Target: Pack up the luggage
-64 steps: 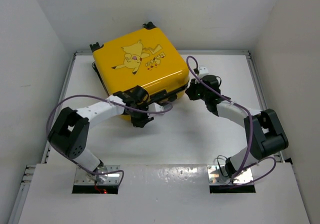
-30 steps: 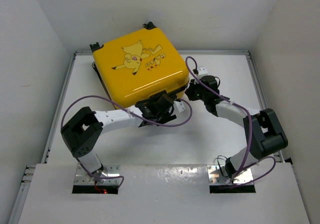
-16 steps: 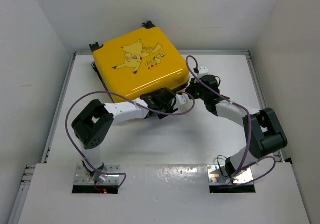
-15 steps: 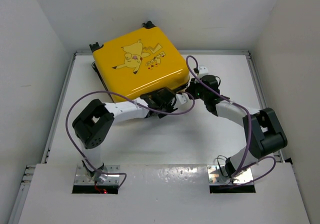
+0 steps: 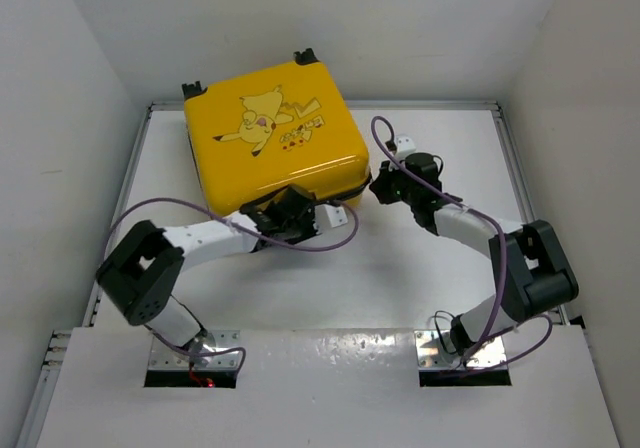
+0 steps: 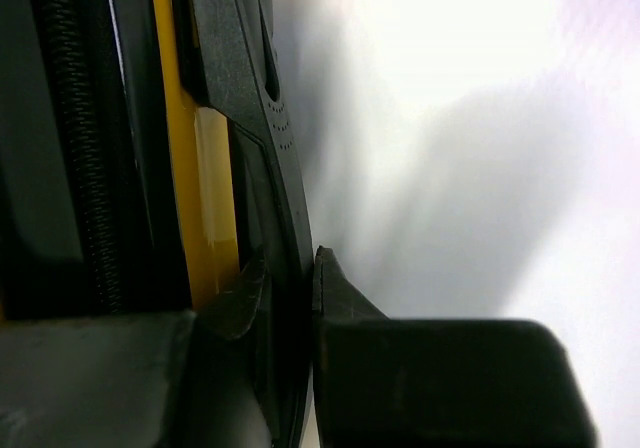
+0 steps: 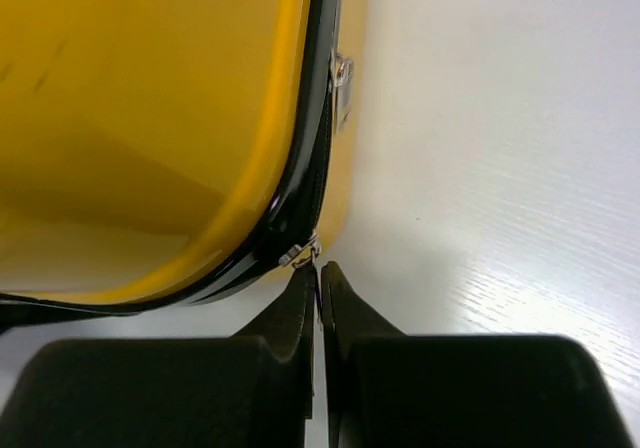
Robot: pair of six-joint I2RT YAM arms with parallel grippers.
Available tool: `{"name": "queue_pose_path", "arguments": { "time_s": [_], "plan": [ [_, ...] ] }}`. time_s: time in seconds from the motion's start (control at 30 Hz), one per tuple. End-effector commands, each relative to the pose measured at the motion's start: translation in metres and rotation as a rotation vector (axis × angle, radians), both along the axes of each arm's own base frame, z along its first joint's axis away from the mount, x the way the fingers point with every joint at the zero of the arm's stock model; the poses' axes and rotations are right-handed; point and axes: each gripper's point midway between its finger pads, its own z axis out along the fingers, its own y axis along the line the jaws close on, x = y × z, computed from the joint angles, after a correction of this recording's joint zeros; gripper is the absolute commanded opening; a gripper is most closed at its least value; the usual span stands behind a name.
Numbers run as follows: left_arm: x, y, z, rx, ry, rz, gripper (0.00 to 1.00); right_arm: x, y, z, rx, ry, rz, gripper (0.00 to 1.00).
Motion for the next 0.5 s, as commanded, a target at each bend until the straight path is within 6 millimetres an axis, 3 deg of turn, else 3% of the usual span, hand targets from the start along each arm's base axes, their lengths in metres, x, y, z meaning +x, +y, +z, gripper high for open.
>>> {"name": "queue_pose_path", "arguments": {
  "time_s": [0.0, 0.13, 0.17, 0.23, 0.3, 0.37, 0.4, 0.43, 0.47],
  "plan": [
    [-0.037, 0.078, -0.015, 0.2, 0.112, -0.052, 0.0, 0.0, -0.039, -0.006, -0.111, -0.009, -0.066, 0.0],
    [-0.04, 0.116, -0.026, 0.287, 0.141, -0.083, 0.0, 0.008, -0.043, -0.007, -0.117, -0.012, -0.042, 0.0],
    [-0.037, 0.122, -0.027, 0.308, 0.126, -0.107, 0.0, 0.011, -0.042, -0.017, -0.117, 0.008, -0.036, 0.0],
    [-0.031, 0.136, -0.032, 0.333, 0.139, -0.097, 0.0, 0.034, -0.033, 0.002, -0.082, -0.06, -0.026, 0.0],
    [-0.025, 0.141, -0.035, 0.35, 0.142, -0.121, 0.0, 0.051, -0.02, -0.001, -0.035, -0.067, 0.004, 0.0],
    [-0.021, 0.143, -0.038, 0.37, 0.141, -0.146, 0.0, 0.076, -0.01, 0.011, 0.004, -0.112, 0.011, 0.0],
    [-0.017, 0.146, -0.039, 0.379, 0.132, -0.155, 0.0, 0.081, -0.004, 0.003, 0.007, -0.102, 0.022, 0.0],
    [-0.015, 0.15, -0.039, 0.391, 0.128, -0.149, 0.0, 0.1, 0.002, 0.018, 0.029, -0.156, 0.015, 0.0],
    [-0.013, 0.15, -0.041, 0.396, 0.124, -0.159, 0.0, 0.106, 0.002, 0.021, 0.037, -0.17, 0.006, 0.0]
  ]
}}
